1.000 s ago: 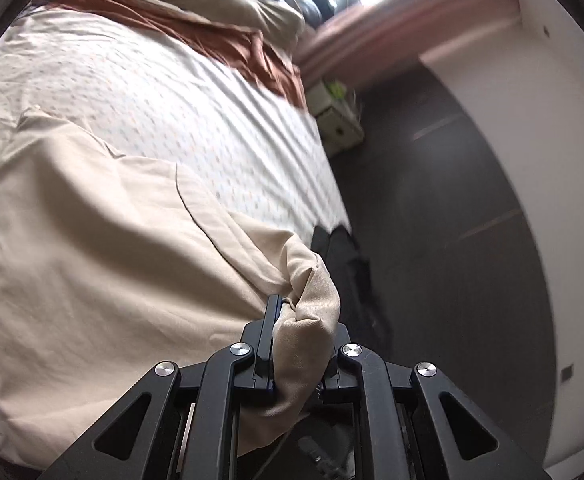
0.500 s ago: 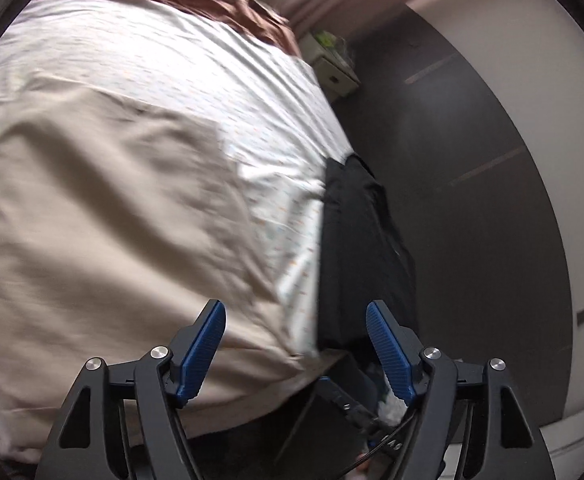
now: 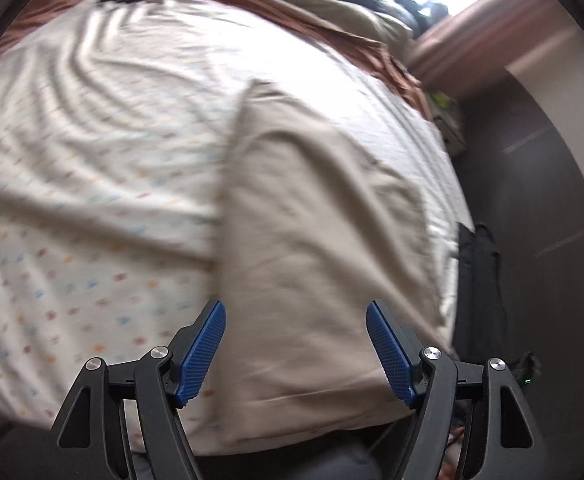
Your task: Fold large clothes
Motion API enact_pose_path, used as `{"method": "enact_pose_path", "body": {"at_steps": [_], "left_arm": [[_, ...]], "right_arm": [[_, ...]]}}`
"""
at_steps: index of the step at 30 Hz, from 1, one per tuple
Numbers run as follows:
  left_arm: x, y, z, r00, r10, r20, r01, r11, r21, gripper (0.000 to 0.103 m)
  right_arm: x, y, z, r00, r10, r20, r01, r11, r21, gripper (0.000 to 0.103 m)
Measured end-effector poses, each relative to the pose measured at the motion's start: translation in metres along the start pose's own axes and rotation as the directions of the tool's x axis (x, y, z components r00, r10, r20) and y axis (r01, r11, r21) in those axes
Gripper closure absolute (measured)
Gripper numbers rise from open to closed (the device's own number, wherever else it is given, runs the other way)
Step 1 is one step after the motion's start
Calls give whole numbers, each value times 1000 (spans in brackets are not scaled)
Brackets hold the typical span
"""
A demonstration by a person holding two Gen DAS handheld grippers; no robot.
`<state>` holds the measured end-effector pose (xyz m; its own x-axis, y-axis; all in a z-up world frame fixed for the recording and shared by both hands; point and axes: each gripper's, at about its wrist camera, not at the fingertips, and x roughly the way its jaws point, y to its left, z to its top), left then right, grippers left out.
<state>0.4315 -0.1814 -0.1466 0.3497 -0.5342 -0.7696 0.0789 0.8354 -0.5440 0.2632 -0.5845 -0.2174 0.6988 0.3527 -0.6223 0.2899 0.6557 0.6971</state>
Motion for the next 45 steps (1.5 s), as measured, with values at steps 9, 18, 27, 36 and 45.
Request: {"method": "enact_pose_path", "body": {"at_steps": [9,18,27,36,45], "left_arm": [[23,21,-18,999,32,-43,-33,999,-10,32],[54,8,-28,993,10,-121,-7,1000,27,42],[53,13,-12,996,-2,-90,2,1000,3,42],[63,18,11,997,-4,-72,2,1000,-18,42],[88,13,38,997,11,-80,-13,1000,-23,42]], "right_arm": [[-21,2,10,995,3,99,1,999,-38,93],[-18,-31,-9,996,-91,0,91,996,2,91],[-47,7,26,978,-176,114,191,972,-136,42],[13,28,76,983,-183,-2,179,966,-187,42],[95,20,130,953,-220,-211,168,957,-238,41]]}}
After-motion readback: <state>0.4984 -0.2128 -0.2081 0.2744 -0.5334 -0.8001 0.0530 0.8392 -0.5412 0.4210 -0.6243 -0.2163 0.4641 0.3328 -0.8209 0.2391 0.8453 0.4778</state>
